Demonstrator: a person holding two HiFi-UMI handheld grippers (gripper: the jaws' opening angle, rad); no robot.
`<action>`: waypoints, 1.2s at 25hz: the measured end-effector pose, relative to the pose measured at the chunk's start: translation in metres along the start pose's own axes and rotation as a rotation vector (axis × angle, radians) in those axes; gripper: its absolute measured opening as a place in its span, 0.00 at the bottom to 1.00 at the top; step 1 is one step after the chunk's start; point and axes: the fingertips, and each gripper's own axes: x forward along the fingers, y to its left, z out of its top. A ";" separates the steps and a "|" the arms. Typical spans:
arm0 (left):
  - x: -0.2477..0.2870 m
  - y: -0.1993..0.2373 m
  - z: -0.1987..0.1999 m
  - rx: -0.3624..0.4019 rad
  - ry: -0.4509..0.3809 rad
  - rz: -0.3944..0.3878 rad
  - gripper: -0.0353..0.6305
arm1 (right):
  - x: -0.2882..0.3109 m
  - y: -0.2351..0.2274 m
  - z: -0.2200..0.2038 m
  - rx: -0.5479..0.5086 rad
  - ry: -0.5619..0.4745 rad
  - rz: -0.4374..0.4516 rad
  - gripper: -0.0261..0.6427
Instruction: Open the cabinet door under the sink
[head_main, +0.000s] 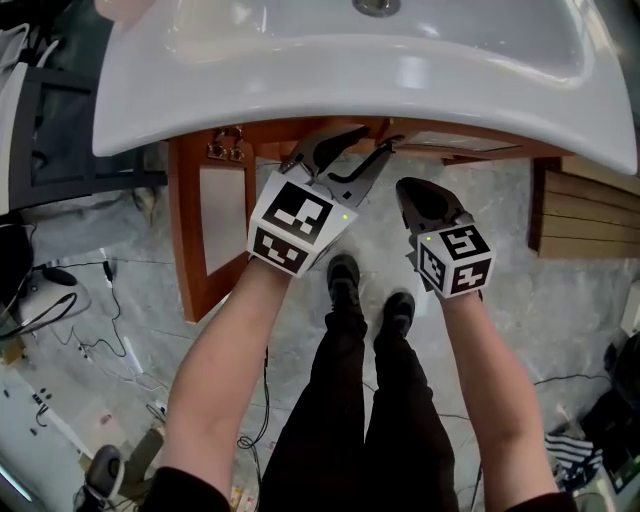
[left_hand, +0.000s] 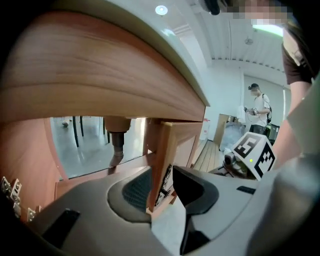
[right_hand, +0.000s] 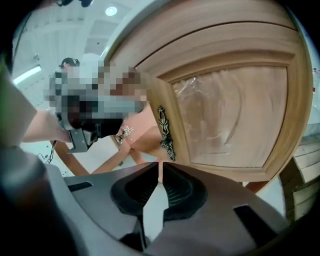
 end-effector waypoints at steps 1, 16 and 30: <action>0.000 0.003 -0.003 -0.005 0.006 0.004 0.27 | 0.004 -0.003 0.004 -0.005 -0.003 -0.005 0.12; 0.005 0.015 -0.019 0.053 0.047 -0.034 0.27 | 0.048 -0.010 0.033 0.110 -0.070 -0.057 0.18; -0.001 0.020 -0.003 0.028 0.013 0.001 0.27 | 0.044 -0.012 0.037 0.153 -0.052 -0.091 0.19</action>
